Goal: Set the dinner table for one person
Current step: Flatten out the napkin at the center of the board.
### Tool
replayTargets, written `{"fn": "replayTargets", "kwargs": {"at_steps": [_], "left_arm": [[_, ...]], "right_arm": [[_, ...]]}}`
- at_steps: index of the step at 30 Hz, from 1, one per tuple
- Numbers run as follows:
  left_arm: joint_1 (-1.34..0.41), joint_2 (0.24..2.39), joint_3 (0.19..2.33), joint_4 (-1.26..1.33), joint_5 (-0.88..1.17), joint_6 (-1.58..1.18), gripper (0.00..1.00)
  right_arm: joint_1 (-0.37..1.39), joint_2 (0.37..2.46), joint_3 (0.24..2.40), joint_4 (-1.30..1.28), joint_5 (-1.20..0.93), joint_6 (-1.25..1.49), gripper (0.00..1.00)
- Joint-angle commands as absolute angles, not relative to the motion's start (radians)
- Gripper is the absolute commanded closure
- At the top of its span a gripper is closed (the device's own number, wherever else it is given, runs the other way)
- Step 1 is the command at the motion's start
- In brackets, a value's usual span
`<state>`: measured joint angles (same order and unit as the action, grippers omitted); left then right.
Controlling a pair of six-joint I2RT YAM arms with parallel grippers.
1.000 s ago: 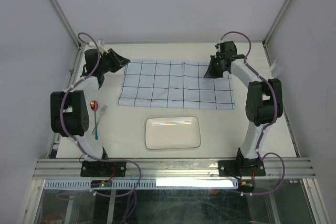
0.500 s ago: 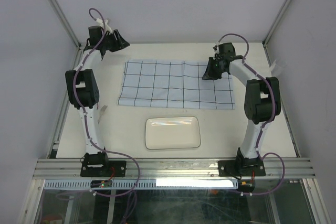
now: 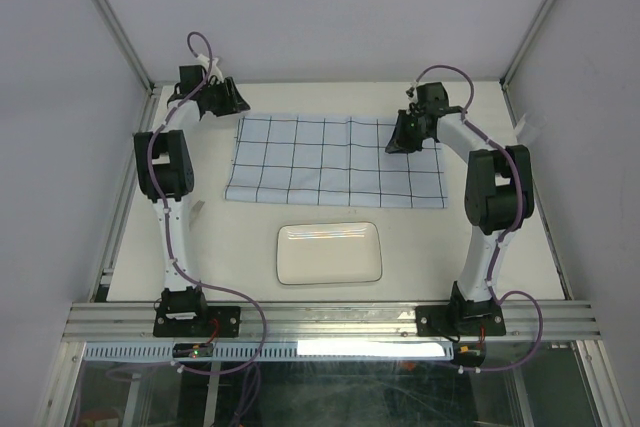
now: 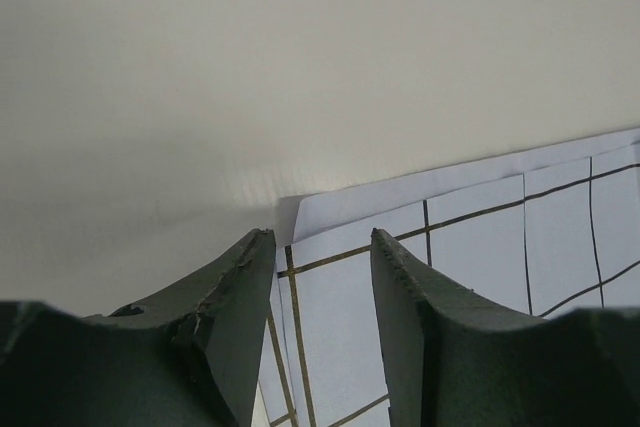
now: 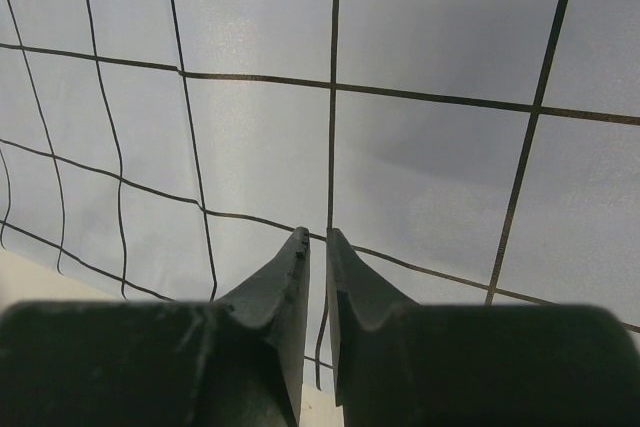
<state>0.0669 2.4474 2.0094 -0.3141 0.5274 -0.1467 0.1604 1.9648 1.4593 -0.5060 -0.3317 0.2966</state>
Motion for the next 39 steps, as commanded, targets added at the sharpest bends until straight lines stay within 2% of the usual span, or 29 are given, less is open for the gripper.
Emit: {"fn": "replayTargets", "kwargs": {"at_steps": [1,15,18,24,29,35,39], "left_arm": [[0.075,2.456,2.019,-0.273,0.545,-0.112,0.56],[0.073,2.5,2.019,-0.272,0.542,-0.128,0.59],[0.073,2.504,2.023,-0.274,0.54,-0.128,0.69],[0.073,2.505,2.024,-0.282,0.538,-0.126,0.8],[0.073,2.499,2.021,-0.282,0.54,-0.131,0.94],[0.073,2.478,2.021,-0.283,0.539,-0.137,1.0],[0.073,2.451,2.017,-0.285,0.533,-0.141,1.0]], "right_arm": [[0.152,1.963,1.468,-0.466,-0.351,0.283,0.85],[0.148,1.958,1.477,-0.474,-0.342,0.28,0.85],[0.147,1.961,1.478,-0.472,-0.343,0.282,0.85],[0.146,1.962,1.482,-0.476,-0.339,0.283,0.85],[0.146,1.968,1.476,-0.476,-0.334,0.281,0.85],[0.144,1.97,1.475,-0.477,-0.327,0.28,0.85],[0.144,1.968,1.477,-0.478,-0.324,0.278,0.85]]}}
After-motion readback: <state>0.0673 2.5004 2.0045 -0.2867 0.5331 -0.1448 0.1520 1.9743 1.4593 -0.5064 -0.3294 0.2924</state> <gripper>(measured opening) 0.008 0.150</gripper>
